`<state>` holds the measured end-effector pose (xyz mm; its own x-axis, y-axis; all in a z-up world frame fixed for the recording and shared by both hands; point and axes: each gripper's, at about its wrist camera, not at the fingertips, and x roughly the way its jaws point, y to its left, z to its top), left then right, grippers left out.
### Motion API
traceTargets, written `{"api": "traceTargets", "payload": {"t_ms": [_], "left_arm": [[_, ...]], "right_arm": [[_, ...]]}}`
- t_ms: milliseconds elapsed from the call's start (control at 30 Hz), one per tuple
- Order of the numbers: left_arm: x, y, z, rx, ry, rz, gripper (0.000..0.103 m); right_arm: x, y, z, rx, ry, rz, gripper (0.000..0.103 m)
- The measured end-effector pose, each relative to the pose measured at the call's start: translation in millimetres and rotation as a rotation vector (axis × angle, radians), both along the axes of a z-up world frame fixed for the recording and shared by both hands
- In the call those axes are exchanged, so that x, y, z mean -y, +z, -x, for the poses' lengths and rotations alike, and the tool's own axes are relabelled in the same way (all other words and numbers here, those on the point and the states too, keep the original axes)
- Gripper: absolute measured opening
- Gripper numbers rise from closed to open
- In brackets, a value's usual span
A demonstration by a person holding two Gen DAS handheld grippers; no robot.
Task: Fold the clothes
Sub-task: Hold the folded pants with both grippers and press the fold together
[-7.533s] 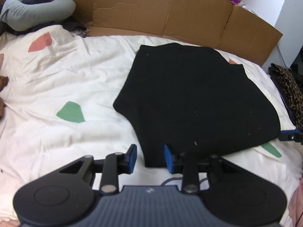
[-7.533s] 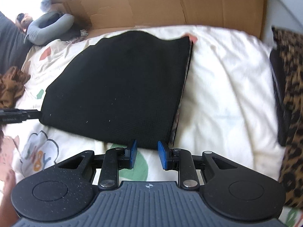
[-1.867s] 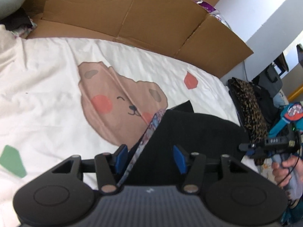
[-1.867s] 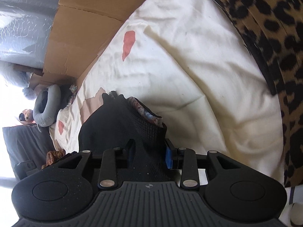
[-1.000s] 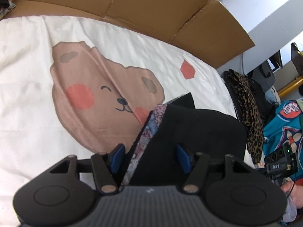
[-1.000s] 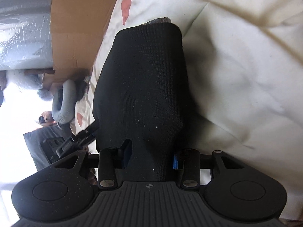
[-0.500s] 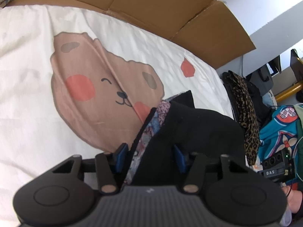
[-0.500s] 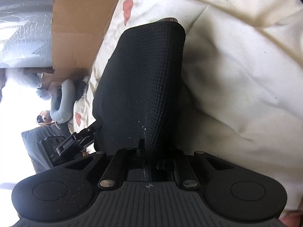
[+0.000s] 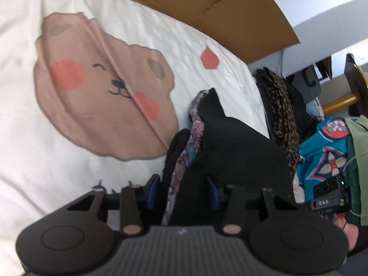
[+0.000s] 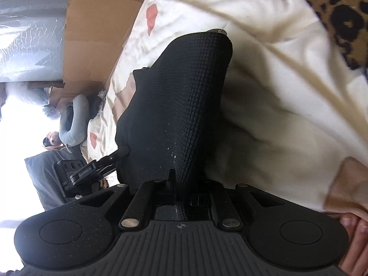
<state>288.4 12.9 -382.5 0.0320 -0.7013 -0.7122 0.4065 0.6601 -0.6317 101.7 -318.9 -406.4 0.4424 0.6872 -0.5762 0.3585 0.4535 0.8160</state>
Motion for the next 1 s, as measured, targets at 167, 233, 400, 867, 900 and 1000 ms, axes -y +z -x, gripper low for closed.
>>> {"api": "traceTargets", "payload": {"t_ms": [167,233,400,867,900,1000], "left_arm": [[12,6,-5,0.040,-0.052,-0.024,0.062],[17,4,-8,0.039,-0.069,-0.029,0.065],[28,-8,-17,-0.013,-0.095,-0.015,0.071],[32,1,-20,-0.054,-0.161,0.048,0.036],[33,0,-20,-0.057,-0.163,0.050,0.037],[37,-6,-23,-0.080,-0.163,0.055,0.041]], "right_arm": [[2,-6,3,-0.007,0.005,0.007,0.006],[3,-7,3,-0.006,0.011,0.013,0.006],[4,-11,4,-0.009,0.011,0.015,0.006],[2,-14,2,-0.004,-0.029,0.030,0.012],[2,-15,2,-0.002,-0.032,0.029,0.012],[3,-16,2,-0.001,-0.040,0.024,0.016]]}}
